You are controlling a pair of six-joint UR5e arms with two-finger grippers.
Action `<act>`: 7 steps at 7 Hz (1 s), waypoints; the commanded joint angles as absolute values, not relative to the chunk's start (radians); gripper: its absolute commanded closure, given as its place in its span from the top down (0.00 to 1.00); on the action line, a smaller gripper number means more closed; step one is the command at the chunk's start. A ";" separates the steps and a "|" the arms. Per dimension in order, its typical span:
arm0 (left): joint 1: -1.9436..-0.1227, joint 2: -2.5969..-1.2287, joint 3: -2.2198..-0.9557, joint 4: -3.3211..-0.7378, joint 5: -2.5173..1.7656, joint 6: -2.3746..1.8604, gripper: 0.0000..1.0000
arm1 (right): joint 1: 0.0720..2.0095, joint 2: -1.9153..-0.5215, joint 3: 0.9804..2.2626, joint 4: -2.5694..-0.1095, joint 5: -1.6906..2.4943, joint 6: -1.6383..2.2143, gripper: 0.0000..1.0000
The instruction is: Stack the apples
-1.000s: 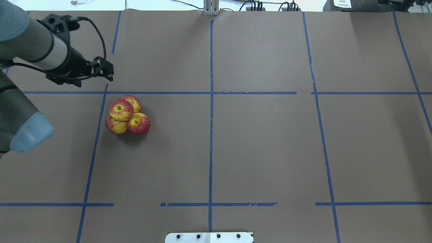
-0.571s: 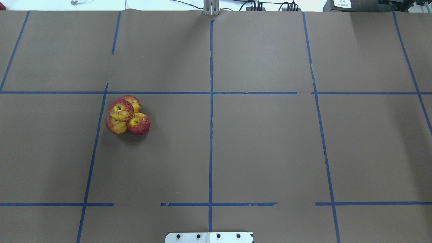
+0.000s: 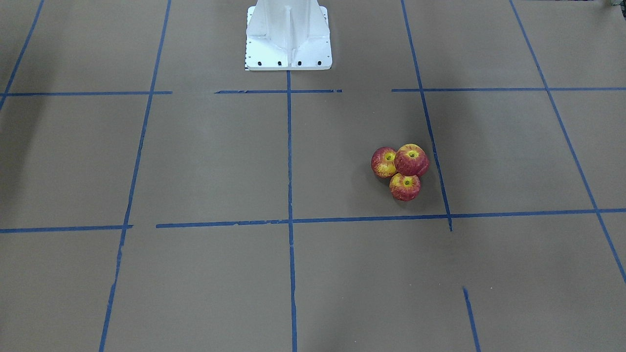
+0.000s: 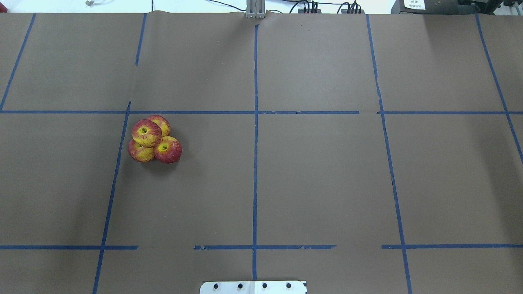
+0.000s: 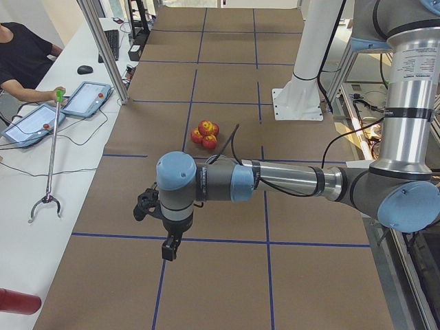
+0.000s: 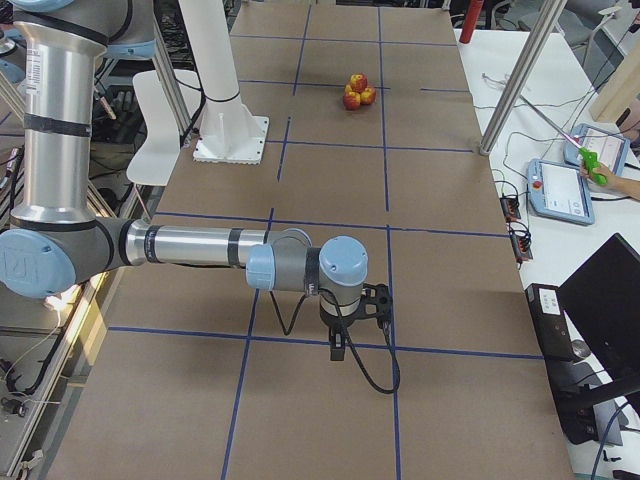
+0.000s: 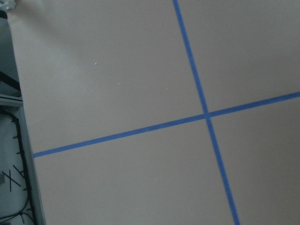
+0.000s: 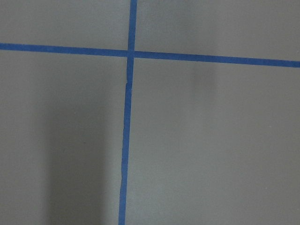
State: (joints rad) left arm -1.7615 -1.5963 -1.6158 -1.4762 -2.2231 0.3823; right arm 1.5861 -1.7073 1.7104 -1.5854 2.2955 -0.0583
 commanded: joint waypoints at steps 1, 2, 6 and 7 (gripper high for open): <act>-1.782 -1.595 -1.603 -1.412 -2.259 0.390 1.00 | 1.586 -1.707 1.710 -1.585 2.296 -0.058 1.00; -1.781 -1.582 -1.601 -1.413 -2.307 0.338 1.00 | 1.586 -1.707 1.710 -1.585 2.296 -0.058 1.00; -1.747 -1.572 -1.605 -1.422 -2.296 0.336 1.00 | 1.586 -1.707 1.710 -1.585 2.295 -0.058 1.00; -1.744 -1.562 -1.614 -1.425 -2.296 0.337 1.00 | 1.586 -1.707 1.710 -1.585 2.296 -0.058 1.00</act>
State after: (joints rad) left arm -1.7523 -1.5703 -1.6062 -1.4222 -2.2967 0.3352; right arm 1.5861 -1.7073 1.7104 -1.5847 2.2951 -0.0583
